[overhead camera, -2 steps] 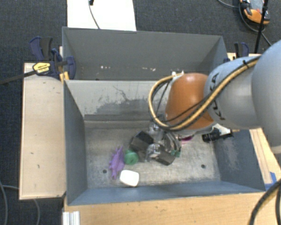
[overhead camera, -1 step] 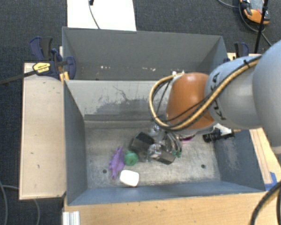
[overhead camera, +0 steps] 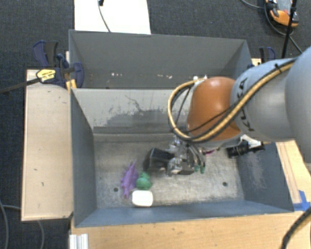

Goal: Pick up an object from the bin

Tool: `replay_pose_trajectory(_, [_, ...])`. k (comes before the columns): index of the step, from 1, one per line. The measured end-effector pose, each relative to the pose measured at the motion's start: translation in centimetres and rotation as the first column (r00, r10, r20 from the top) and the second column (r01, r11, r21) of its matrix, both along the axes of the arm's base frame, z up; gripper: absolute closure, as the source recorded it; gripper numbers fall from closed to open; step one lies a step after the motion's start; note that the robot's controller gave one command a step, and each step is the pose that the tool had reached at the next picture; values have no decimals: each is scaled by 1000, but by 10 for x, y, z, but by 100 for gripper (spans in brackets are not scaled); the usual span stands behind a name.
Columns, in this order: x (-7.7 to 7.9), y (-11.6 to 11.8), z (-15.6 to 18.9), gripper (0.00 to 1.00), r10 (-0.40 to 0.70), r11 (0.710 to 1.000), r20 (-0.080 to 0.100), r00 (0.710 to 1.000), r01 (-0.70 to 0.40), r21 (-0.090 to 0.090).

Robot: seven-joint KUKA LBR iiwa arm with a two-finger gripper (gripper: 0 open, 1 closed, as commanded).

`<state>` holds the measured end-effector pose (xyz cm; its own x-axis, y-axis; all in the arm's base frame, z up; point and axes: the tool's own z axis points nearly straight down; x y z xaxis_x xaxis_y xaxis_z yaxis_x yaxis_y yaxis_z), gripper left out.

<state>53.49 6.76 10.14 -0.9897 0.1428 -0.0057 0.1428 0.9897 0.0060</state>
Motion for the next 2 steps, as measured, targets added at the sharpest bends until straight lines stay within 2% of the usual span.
replay_pose_trajectory(2, [0,-1,24,100,-2,1000,-9,1000,2,-5])
